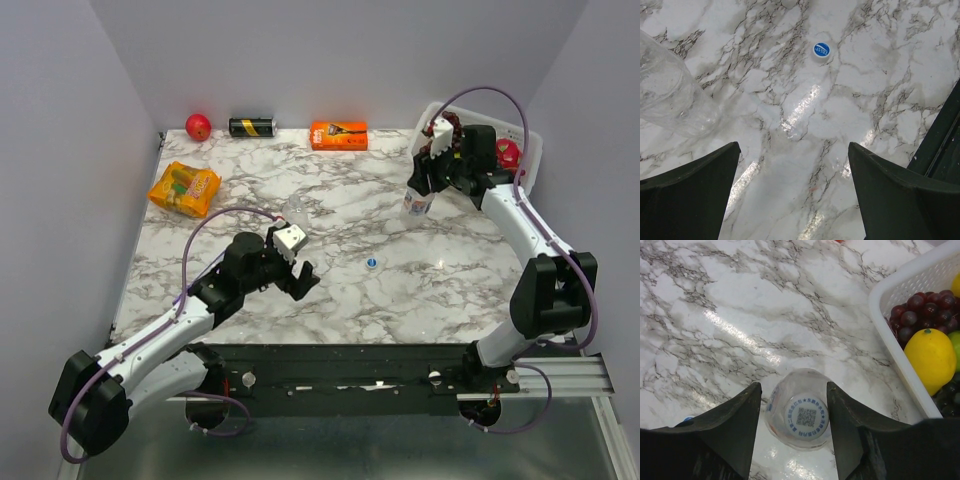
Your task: Screw on the bottle caps
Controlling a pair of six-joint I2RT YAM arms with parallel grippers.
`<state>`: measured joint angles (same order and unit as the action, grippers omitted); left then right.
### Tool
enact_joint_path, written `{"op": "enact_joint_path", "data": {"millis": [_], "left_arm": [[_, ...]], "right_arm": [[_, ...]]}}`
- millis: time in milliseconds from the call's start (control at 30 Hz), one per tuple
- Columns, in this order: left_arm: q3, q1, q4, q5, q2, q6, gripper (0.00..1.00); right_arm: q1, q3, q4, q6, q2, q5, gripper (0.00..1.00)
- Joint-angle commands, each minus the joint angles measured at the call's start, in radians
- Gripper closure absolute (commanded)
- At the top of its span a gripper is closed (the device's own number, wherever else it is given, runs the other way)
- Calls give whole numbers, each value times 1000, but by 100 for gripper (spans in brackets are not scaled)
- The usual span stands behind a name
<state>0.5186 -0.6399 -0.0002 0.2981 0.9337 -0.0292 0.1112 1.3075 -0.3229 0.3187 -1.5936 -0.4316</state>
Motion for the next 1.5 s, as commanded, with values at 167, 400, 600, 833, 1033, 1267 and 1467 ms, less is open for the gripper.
{"op": "enact_joint_path", "data": {"millis": [167, 400, 600, 833, 1033, 1267, 1467], "left_arm": [[32, 66, -141, 18, -67, 98, 1], [98, 209, -299, -27, -157, 110, 1], [109, 351, -322, -76, -187, 78, 2], [106, 459, -319, -71, -223, 58, 2], [92, 483, -308, -63, -230, 57, 2], [81, 488, -294, -39, -220, 38, 1], [80, 490, -288, -27, -211, 35, 2]], "right_arm": [[5, 245, -25, -52, 8, -13, 29], [238, 285, -44, -50, -70, -35, 24], [408, 372, 5, -113, -192, -65, 22], [487, 464, 16, -128, -292, -117, 2], [512, 478, 53, -161, -325, -232, 1], [548, 490, 51, -159, -374, -199, 5], [570, 518, 51, -159, -420, -82, 16]]}}
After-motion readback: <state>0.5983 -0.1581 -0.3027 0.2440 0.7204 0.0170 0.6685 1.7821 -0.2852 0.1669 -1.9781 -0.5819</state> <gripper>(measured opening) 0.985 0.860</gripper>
